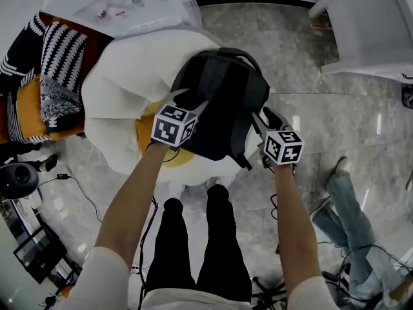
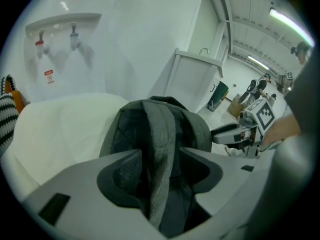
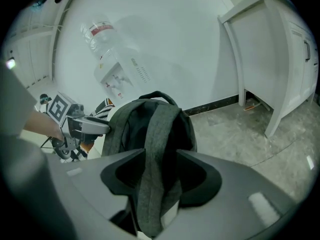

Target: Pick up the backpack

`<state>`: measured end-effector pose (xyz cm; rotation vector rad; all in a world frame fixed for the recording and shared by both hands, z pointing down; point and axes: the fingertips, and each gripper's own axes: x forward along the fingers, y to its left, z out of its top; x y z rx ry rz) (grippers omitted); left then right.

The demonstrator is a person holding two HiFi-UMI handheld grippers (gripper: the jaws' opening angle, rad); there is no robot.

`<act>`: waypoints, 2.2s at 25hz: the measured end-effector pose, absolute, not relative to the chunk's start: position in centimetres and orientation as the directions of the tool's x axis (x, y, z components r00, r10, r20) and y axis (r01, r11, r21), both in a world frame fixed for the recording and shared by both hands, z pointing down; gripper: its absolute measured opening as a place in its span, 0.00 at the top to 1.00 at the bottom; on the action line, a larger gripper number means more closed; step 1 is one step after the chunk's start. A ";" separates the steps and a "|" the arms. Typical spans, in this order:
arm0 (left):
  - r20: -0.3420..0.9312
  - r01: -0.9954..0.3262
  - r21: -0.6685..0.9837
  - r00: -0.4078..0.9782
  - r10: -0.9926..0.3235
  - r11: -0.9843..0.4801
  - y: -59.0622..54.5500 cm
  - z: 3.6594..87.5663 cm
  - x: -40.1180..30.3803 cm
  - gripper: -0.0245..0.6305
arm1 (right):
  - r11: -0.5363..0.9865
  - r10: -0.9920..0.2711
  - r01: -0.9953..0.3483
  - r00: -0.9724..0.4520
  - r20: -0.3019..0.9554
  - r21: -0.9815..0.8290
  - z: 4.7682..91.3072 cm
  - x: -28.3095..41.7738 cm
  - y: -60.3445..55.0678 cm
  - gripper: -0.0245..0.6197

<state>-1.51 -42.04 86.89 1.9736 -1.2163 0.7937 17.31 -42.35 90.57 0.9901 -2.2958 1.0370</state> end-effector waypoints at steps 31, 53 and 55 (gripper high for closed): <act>0.782 -0.898 0.242 0.405 -0.473 -0.367 -41.3 86.1 0.7 0.83 | 0.508 -0.365 -0.634 -0.771 0.521 -0.583 88.6 13.3 -41.7 0.86; 0.762 -0.866 0.285 0.465 -0.450 -0.412 -36.4 79.0 -0.6 0.83 | 0.478 -0.410 -0.657 -0.754 0.513 -0.584 81.0 12.3 -37.1 0.86; 0.762 -0.863 0.288 0.469 -0.445 -0.416 -35.6 78.5 -0.7 0.83 | 0.471 -0.413 -0.659 -0.752 0.513 -0.587 80.5 12.3 -36.3 0.86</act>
